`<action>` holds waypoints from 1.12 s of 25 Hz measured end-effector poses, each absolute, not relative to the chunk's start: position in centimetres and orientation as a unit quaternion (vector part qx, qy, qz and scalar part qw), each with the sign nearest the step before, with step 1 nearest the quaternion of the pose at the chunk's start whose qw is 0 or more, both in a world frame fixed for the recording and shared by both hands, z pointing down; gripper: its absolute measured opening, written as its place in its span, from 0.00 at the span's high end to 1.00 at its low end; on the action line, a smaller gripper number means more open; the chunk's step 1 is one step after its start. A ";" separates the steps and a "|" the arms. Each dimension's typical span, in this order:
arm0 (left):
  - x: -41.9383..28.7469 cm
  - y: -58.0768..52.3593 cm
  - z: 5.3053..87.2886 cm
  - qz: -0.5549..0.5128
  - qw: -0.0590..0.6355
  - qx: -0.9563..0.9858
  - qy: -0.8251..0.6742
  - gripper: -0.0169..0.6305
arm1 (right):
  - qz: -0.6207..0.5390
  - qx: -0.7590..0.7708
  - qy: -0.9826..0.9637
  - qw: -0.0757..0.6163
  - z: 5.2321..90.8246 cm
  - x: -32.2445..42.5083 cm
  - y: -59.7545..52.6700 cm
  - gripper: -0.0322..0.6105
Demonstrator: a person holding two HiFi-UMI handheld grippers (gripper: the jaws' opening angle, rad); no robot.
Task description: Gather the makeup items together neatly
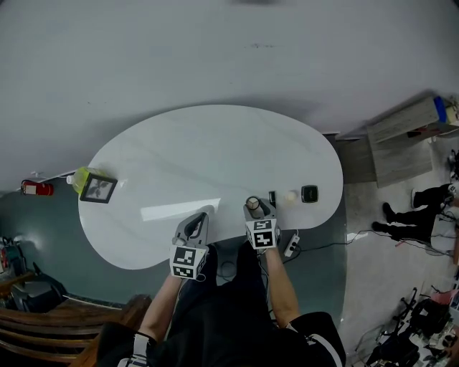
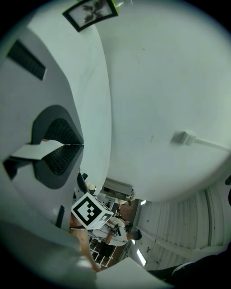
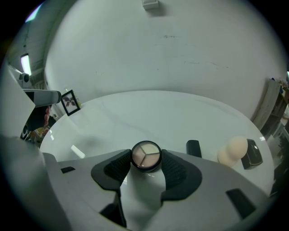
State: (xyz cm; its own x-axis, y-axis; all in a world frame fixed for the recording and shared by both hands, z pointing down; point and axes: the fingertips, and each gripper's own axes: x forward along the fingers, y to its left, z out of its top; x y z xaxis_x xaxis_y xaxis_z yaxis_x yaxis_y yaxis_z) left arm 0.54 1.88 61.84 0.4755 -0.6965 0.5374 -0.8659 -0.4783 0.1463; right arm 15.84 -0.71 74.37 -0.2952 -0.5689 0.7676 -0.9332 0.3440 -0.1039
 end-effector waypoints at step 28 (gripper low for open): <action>-0.9 0.2 50.4 0.134 0.111 0.849 -0.498 0.94 | 0.107 0.548 -0.817 0.144 53.0 14.4 -2.5 0.81</action>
